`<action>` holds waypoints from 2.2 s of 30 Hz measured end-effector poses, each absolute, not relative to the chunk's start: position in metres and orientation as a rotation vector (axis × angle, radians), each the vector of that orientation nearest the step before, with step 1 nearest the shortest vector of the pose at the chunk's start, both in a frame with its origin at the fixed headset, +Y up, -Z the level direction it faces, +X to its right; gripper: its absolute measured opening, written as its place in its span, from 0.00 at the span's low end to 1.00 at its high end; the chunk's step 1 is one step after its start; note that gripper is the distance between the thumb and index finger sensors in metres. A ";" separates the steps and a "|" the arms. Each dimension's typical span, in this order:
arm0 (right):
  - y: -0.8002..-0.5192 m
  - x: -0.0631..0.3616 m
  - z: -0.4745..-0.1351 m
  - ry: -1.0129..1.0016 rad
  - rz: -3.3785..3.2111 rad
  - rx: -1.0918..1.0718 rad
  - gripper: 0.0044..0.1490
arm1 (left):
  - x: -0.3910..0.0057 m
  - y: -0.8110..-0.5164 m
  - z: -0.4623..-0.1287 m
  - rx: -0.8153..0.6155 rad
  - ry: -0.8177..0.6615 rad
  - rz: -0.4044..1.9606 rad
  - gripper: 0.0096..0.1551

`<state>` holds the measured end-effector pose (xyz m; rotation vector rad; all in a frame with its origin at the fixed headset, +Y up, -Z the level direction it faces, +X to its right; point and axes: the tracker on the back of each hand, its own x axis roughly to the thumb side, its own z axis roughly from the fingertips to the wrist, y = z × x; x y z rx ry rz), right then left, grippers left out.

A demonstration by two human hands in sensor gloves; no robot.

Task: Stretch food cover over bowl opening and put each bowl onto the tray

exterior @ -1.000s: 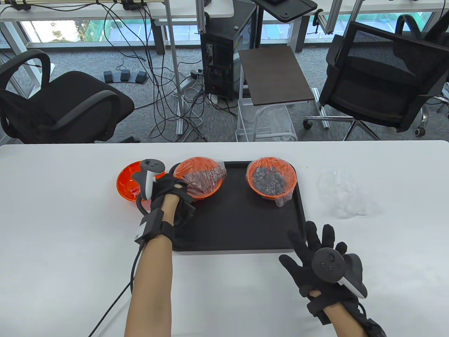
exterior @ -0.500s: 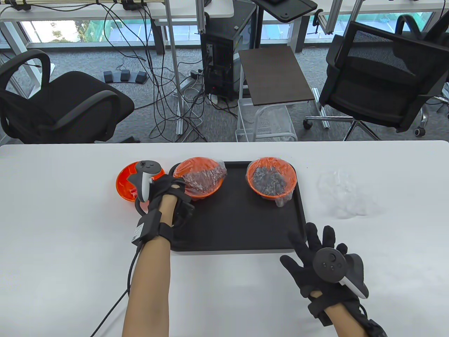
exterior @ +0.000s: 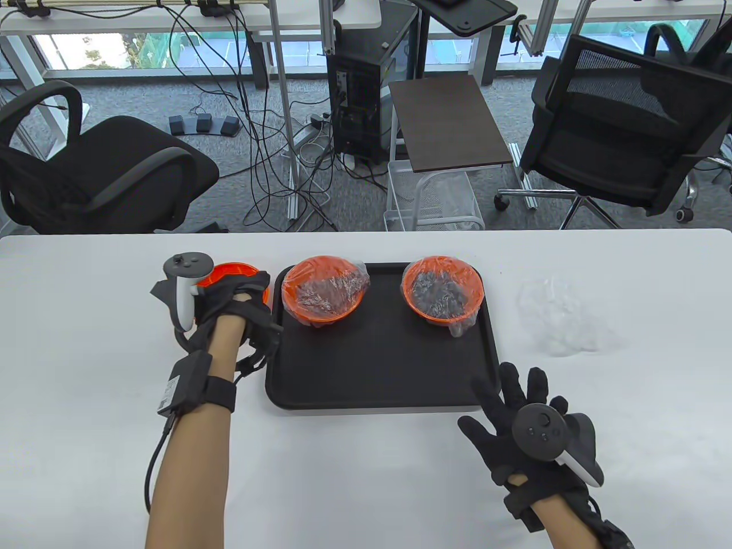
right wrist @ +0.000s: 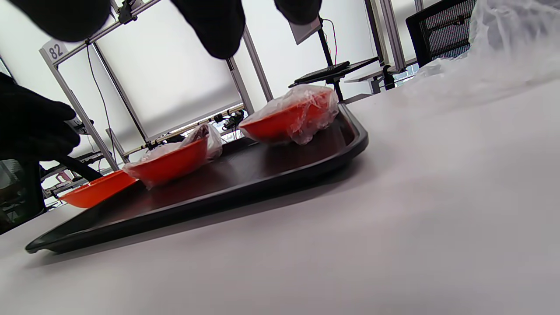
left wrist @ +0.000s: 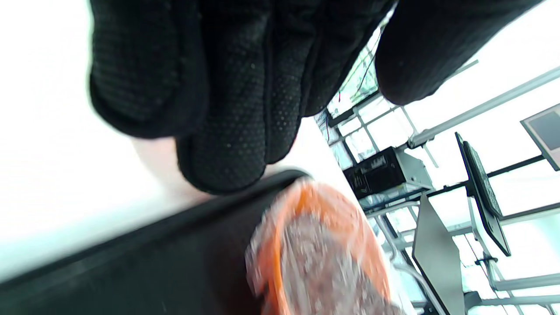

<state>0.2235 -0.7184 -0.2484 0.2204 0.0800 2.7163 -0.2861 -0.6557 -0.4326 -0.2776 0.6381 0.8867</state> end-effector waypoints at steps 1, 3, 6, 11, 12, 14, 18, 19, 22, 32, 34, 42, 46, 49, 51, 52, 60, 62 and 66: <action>-0.718 0.224 -0.248 0.077 2.714 0.218 0.54 | -0.293 -0.652 -0.430 -0.266 0.650 0.871 0.34; -0.717 0.226 -0.248 0.069 2.709 0.213 0.54 | -0.308 -0.646 -0.425 -0.235 0.690 0.826 0.33; -0.717 0.228 -0.247 0.067 2.706 0.204 0.54 | -0.333 -0.648 -0.418 -0.191 0.766 0.744 0.34; -0.717 0.226 -0.247 0.071 2.710 0.196 0.54 | -0.357 -0.680 -0.415 -0.216 0.858 0.673 0.42; -0.717 0.226 -0.247 0.073 2.712 0.195 0.54 | -0.360 -0.686 -0.416 -0.226 0.865 0.681 0.44; -0.718 0.225 -0.248 0.076 2.717 0.194 0.54 | -0.364 -0.705 -0.419 -0.238 0.886 0.724 0.48; -0.718 0.223 -0.249 0.072 2.726 0.191 0.54 | -0.365 -0.726 -0.427 -0.260 0.902 0.739 0.49; -0.718 0.223 -0.249 0.069 2.728 0.188 0.54 | -0.365 -0.731 -0.430 -0.256 0.905 0.722 0.49; -0.718 0.223 -0.250 0.068 2.733 0.186 0.54 | -0.366 -0.743 -0.437 -0.257 0.902 0.710 0.49; -0.718 0.219 -0.250 0.072 2.750 0.204 0.54 | -0.362 -0.762 -0.451 -0.172 0.917 0.812 0.38; -0.718 0.218 -0.250 0.080 2.749 0.206 0.54 | -0.362 -0.762 -0.453 -0.154 0.914 0.823 0.35; -0.718 0.218 -0.250 0.086 2.746 0.199 0.54 | -0.371 -0.757 -0.451 -0.109 0.898 0.847 0.29; -0.718 0.217 -0.250 0.090 2.744 0.204 0.54 | -0.378 -0.748 -0.442 -0.109 0.885 0.877 0.28; -0.718 0.218 -0.249 0.092 2.742 0.211 0.54 | -0.381 -0.737 -0.434 -0.103 0.857 0.884 0.28; -0.718 0.218 -0.249 0.092 2.741 0.218 0.54 | -0.382 -0.727 -0.427 -0.111 0.827 0.872 0.28; -0.718 0.218 -0.249 0.092 2.742 0.222 0.54 | -0.382 -0.722 -0.422 -0.114 0.808 0.865 0.28; -0.719 0.217 -0.249 0.094 2.732 0.251 0.54 | -0.366 -0.688 -0.380 -0.162 0.654 0.813 0.28; -0.719 0.217 -0.249 0.097 2.728 0.253 0.54 | -0.355 -0.682 -0.368 -0.175 0.606 0.805 0.28; -0.719 0.217 -0.249 0.098 2.719 0.259 0.54 | -0.327 -0.674 -0.345 -0.202 0.503 0.789 0.28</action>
